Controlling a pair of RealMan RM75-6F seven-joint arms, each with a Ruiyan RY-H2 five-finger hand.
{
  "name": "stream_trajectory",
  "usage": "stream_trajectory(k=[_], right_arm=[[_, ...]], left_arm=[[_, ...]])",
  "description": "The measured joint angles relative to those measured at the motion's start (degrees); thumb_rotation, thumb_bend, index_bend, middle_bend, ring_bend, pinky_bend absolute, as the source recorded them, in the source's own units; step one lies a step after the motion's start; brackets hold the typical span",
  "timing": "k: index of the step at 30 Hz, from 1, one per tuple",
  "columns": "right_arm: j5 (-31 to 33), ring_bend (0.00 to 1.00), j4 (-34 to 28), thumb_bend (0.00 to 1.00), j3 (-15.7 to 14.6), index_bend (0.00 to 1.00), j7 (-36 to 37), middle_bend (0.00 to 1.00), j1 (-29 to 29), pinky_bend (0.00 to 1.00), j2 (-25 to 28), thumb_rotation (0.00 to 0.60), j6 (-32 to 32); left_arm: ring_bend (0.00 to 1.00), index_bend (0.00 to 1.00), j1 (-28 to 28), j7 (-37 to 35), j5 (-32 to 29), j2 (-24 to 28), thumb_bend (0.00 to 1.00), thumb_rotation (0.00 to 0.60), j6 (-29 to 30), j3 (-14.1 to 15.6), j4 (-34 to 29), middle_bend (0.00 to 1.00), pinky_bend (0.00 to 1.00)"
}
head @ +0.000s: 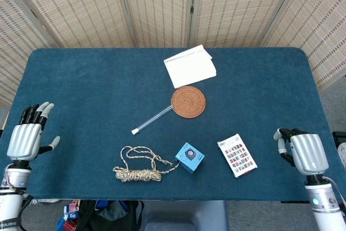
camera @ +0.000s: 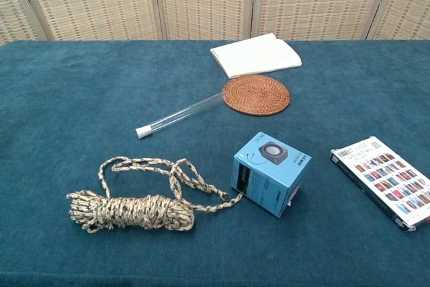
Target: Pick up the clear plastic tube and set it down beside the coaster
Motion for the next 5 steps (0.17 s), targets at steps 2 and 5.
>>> stream_trajectory(k=[2,5], right_arm=[[-0.9,0.55,0.2,0.57,-0.6,0.51,0.5,0.6,-1.6,0.67,0.1,0.6,1.0],[-1.9,0.55,0.8,0.57,-1.2,0.51,1.4,0.6,-3.8,0.67,0.0,0.6,2.2]], left_arm=[[0.0,0.07,1.3,0.0,0.9,0.1,0.25,0.6,1.5,0.5,-0.4,0.0,0.0],[0.0,0.07,3.4,0.0,2.4,0.0,0.25,0.6,4.1,1.1,-1.0,0.0,0.0]])
